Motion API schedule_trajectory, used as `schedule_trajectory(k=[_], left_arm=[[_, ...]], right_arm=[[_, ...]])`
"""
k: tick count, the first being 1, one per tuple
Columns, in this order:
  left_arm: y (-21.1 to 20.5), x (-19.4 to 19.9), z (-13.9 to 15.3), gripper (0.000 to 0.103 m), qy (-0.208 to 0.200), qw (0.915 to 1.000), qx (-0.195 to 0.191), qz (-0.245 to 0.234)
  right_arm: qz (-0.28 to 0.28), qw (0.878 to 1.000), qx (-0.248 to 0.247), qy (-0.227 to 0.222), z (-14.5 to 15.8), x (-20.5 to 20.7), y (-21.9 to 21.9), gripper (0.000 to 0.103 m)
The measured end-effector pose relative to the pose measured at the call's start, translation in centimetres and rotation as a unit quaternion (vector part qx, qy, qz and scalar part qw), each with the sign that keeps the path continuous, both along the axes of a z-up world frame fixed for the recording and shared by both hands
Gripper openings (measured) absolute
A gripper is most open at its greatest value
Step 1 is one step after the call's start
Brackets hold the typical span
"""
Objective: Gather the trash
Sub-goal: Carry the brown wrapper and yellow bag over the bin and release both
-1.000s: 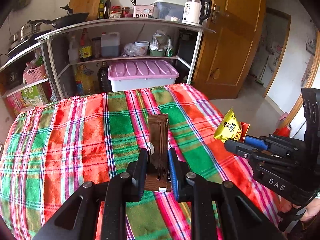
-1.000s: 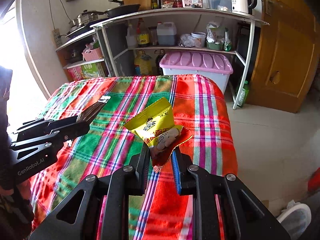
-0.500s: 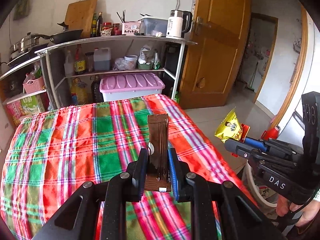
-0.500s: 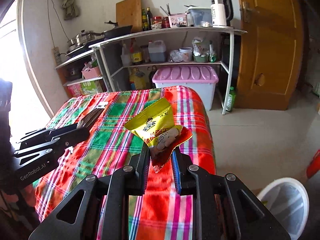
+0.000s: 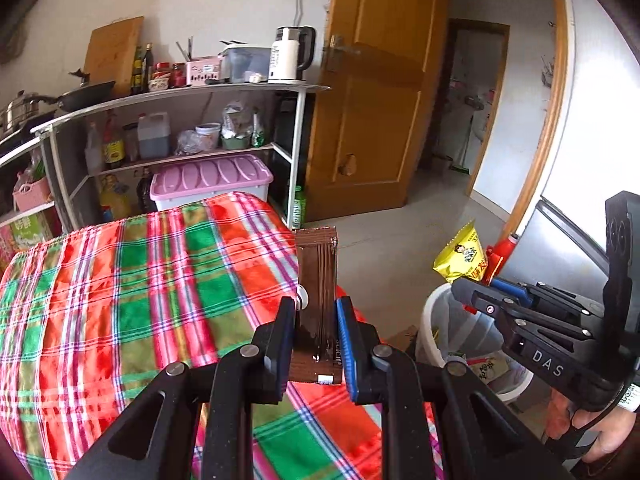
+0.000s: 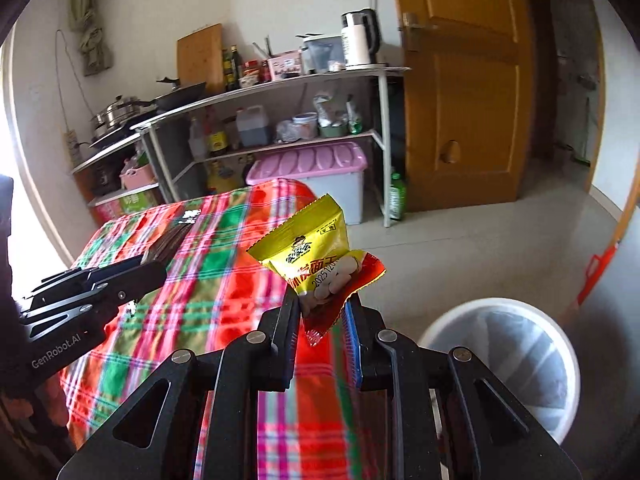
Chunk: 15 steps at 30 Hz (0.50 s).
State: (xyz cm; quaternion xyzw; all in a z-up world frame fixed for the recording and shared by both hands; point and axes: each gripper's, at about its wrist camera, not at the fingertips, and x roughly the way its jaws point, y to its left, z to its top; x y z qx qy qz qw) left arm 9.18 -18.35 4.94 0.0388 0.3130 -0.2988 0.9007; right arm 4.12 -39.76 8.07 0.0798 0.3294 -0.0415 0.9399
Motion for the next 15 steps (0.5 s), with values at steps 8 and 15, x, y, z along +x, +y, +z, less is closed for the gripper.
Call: schedule_trajectory(k=[8,15], left_arm=[[-5.0,-2.4,-0.8,0.022,0.012,0.998,-0.002,-0.061],[-11.2,-3.8,-1.8,0.022,0.025,0.9928,-0.001,-0.117]], right_arm=[[-0.055,0.998,-0.002,-0.004,0.2,-4.6,-4.1,0.021],[-0.121,0.992,-0.008,0.017,-1.0,-7.8,-9.4,0.021]])
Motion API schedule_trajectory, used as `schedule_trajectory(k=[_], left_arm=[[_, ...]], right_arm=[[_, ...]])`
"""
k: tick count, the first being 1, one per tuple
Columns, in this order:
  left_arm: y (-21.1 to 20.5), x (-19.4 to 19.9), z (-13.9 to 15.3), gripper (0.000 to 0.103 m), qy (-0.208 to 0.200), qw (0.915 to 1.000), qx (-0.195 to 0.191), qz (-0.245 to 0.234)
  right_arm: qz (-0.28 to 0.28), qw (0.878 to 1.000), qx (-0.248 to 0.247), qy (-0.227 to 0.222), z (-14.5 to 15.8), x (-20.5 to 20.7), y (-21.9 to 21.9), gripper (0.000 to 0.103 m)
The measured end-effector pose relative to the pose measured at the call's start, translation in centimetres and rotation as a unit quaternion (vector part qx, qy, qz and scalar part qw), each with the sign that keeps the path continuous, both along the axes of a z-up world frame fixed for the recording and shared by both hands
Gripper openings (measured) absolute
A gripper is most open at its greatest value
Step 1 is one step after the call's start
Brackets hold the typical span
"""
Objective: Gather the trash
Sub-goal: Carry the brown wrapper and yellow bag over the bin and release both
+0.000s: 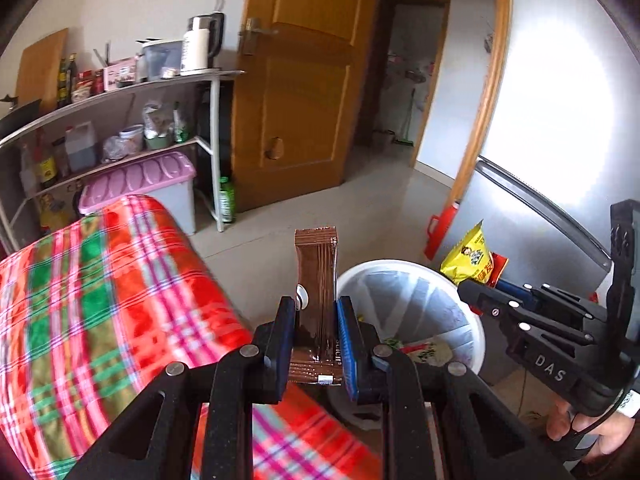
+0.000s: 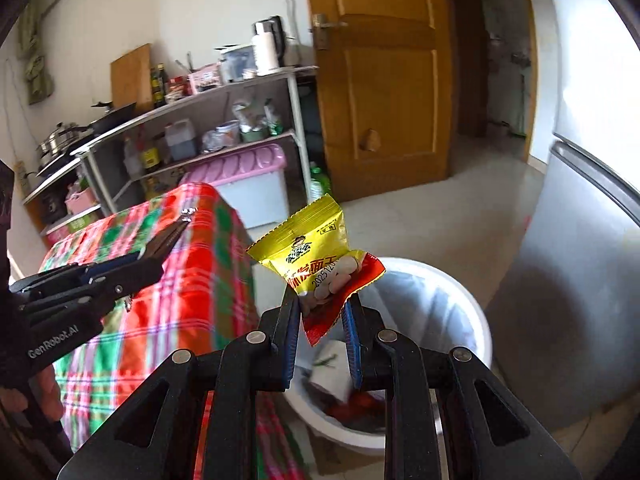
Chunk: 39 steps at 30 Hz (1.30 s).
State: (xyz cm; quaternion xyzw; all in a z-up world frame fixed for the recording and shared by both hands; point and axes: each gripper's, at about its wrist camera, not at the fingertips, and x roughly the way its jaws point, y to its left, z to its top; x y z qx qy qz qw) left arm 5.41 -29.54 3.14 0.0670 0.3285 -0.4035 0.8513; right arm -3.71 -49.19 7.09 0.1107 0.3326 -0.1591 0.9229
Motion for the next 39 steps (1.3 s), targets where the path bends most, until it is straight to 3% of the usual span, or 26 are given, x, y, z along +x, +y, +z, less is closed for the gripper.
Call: schedule_trajectory(k=[6,14,27,30,32,34,39], left_arm=[[-4.9,0.1,-1.9,0.022,0.045,0.9979,-0.001,-0.046],[-9.6,-0.6,-4.8,0.022,0.043,0.996,0.047,-0.064],[-11.6,0.3,-8.7,0.023,0.093,0.9905,0.079,-0.063],[-11.5,0.2,-8.9,0.034,0.093,0.9903,0.084,-0.06],[-11.5,0.2,-8.8,0.038,0.091,0.9904,0.086,-0.059],[-11.5,0.3,-8.9,0.041,0.093,0.9904,0.085,-0.056],[-11.2,0.3,-8.5,0.043,0.088,0.9913,0.083,-0.052]], right_arm=[[-0.041,0.999,0.002,0.03,-2.2,-1.1,-3.8,0.021],[-0.053,0.997,0.012,0.059,-4.8,-1.4,-6.5,0.021],[-0.057,0.99,0.04,0.12,-9.0,-0.4,-8.6,0.023],[-0.056,0.989,0.037,0.13,-9.4,0.0,-8.6,0.027],[-0.056,0.989,0.033,0.134,-9.5,0.2,-8.6,0.036],[-0.055,0.989,0.038,0.131,-9.7,0.3,-8.5,0.053],[-0.063,0.989,0.039,0.126,-9.4,0.0,-8.6,0.053]])
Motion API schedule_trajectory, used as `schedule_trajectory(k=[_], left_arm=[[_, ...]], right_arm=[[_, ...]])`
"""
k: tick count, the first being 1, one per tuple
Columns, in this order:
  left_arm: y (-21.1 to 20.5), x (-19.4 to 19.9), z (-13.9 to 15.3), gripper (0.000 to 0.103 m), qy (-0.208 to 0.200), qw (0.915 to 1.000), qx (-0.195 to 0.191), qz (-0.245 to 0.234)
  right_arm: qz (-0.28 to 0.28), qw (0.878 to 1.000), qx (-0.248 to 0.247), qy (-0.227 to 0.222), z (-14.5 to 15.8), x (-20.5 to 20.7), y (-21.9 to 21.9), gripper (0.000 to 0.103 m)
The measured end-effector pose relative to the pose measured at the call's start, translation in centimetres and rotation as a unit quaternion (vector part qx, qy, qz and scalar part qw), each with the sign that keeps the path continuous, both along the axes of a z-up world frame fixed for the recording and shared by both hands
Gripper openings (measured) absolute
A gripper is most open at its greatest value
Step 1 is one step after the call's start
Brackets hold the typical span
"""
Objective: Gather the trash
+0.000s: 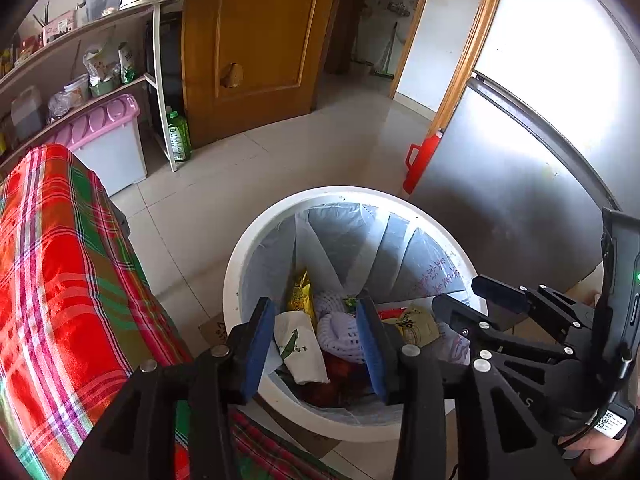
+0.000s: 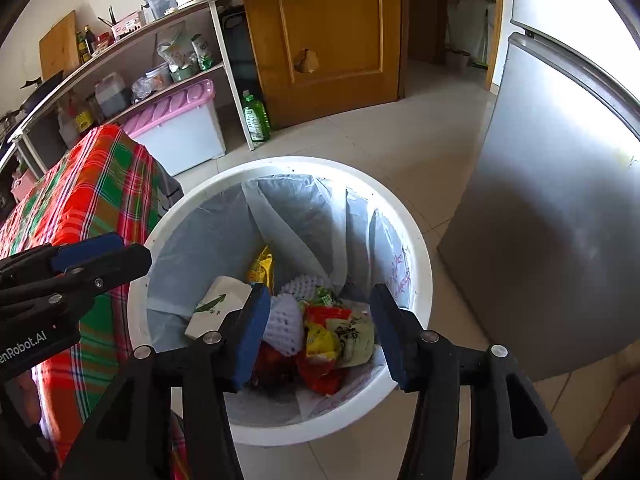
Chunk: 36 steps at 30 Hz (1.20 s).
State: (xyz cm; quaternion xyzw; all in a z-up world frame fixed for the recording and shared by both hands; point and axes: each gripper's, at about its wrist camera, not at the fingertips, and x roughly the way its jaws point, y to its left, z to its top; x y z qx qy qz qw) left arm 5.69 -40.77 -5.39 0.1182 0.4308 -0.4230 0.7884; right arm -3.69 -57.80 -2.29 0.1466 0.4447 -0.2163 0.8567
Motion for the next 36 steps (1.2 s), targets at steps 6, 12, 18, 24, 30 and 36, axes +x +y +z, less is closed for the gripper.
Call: schedule_trajectory(k=[6,12,18,24,30,36], left_arm=[[0.7,-0.3,0.9,0.055,-0.012,0.9998,-0.01,0.009],[2.1,-1.1,2.5,0.055,-0.047,0.9985,-0.016,0.025],[4.1,-2.7,4.4,0.055,-0.096,0.9941,-0.024,0.045],[6.5,-3.8,5.9,0.055,-0.107,0.991,-0.049,0.063],[8.3,-5.1,6.6,0.055,-0.138,0.9857,-0.053,0.082],[9.0,-6.2,7.1,0.055,-0.161,0.9809,-0.057,0.093]], right_arm=[[-0.007,1.0,-0.014,-0.008,0.8,-0.8,0.5,0.053],[-0.009,0.999,-0.032,-0.028,2.5,-1.4,1.7,0.053],[-0.001,0.996,-0.066,-0.054,5.0,-2.5,4.3,0.053],[-0.014,0.993,-0.086,-0.074,6.3,-4.3,6.4,0.053],[-0.028,0.991,-0.091,-0.09,7.1,-5.8,7.6,0.054],[-0.033,0.99,-0.094,-0.103,7.5,-6.7,8.5,0.054]])
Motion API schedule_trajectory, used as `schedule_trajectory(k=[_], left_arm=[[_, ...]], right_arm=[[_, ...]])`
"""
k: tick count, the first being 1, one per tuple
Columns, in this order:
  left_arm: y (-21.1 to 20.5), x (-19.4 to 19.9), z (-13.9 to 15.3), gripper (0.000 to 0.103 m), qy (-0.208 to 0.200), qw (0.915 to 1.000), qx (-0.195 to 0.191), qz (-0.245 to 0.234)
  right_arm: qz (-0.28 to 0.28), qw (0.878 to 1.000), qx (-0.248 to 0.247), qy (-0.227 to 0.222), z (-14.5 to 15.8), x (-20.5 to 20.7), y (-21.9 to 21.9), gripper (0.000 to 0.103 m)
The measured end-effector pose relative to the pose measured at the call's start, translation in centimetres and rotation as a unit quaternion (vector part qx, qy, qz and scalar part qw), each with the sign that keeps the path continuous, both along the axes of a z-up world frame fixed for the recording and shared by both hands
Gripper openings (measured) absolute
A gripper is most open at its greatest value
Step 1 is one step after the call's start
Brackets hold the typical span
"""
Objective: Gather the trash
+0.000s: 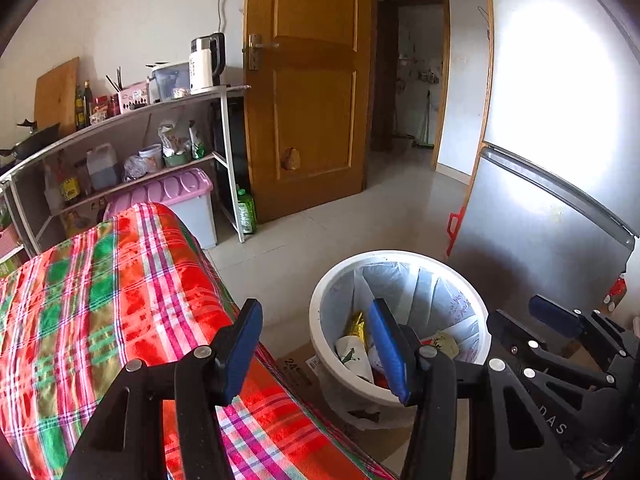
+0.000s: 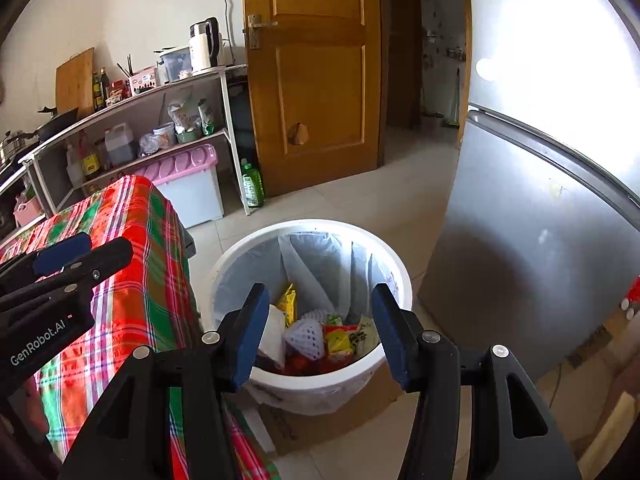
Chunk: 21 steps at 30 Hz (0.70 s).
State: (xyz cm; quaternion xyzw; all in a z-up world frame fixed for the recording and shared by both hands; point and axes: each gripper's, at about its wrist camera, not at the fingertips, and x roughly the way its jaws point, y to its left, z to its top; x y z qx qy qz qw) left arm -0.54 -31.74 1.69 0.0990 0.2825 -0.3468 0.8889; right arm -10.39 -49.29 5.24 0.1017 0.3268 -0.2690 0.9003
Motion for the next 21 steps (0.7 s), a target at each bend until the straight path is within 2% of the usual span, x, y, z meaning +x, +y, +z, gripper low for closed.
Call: schedule_trajectory(k=[21], left_arm=[[0.27,-0.39,-0.32,0.055,0.006,1.0,-0.006,0.005]], right_arm=[[-0.002,1.0,0.006,-0.005,-0.05,-0.26,0.18,0.054]])
